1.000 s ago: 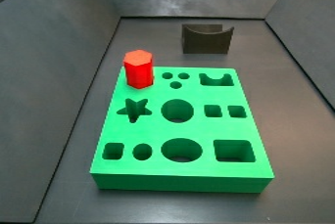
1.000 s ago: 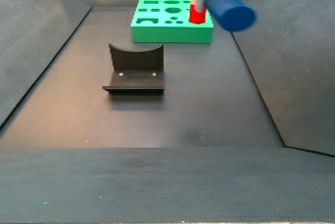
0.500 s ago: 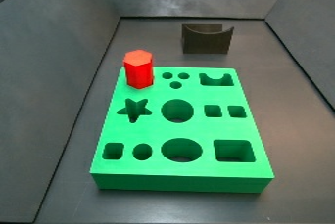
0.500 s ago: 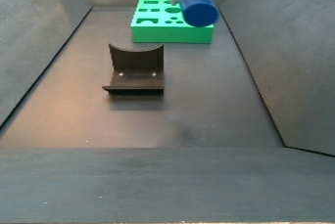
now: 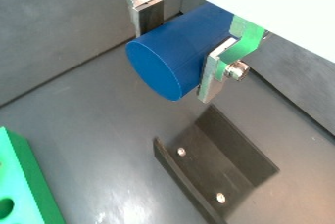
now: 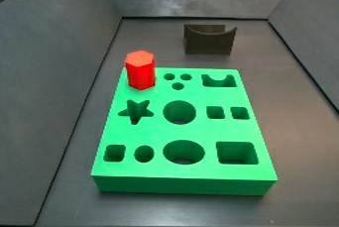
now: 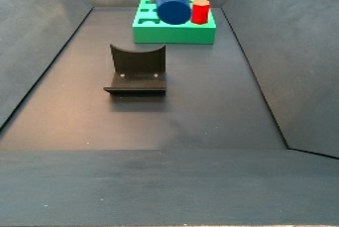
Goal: Pick up the oval object. Move up. Place the oval object on the fixture. Regrasp the oval object. Move to above the board. Insert the oval object.
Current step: Place the oval object on the fixture.
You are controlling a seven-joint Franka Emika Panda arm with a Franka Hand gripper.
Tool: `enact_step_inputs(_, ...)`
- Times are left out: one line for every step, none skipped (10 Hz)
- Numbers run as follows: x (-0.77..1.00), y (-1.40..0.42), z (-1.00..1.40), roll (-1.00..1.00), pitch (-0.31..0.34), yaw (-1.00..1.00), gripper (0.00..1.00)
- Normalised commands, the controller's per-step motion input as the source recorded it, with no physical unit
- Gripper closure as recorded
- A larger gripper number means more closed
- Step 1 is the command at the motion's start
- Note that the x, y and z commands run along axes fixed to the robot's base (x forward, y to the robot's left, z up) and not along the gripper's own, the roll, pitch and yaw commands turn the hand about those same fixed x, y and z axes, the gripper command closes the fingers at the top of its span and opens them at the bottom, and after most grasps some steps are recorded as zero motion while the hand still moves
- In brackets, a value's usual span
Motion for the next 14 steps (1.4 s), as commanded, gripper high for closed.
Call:
enact_step_inputs(1.00,-0.07,-0.01,-0.08,0.087,0.01,1.00)
enact_step_inputs(1.00,-0.06,-0.01,-0.08,0.097,0.01,1.00)
enact_step_inputs(1.00,-0.04,0.00,-0.07,0.113,0.01,1.00)
enact_step_inputs(0.68,0.04,0.00,-1.00,0.168,-0.24,1.00)
enact_step_inputs(0.60,0.06,0.00,-1.00,0.168,-0.25,1.00)
enact_step_inputs(0.55,0.08,0.00,-1.00,0.162,-0.25,1.00)
enact_step_inputs(0.44,0.06,-0.01,-1.00,0.154,-0.25,1.00)
enact_step_inputs(0.31,0.05,0.00,-1.00,0.149,-0.25,1.00)
enact_step_inputs(0.22,0.05,0.00,-1.00,0.143,-0.25,1.00)
enact_step_inputs(0.14,0.04,-0.01,-1.00,0.134,-0.26,1.00)
enact_step_inputs(0.06,0.04,0.00,-1.00,0.113,-0.27,1.00)
enact_step_inputs(0.04,0.04,0.00,-0.87,0.054,-0.26,1.00)
enact_step_inputs(0.06,0.04,-0.01,-0.68,0.023,-0.22,1.00)
enact_step_inputs(0.07,0.04,-0.01,-0.50,0.006,-0.18,1.00)
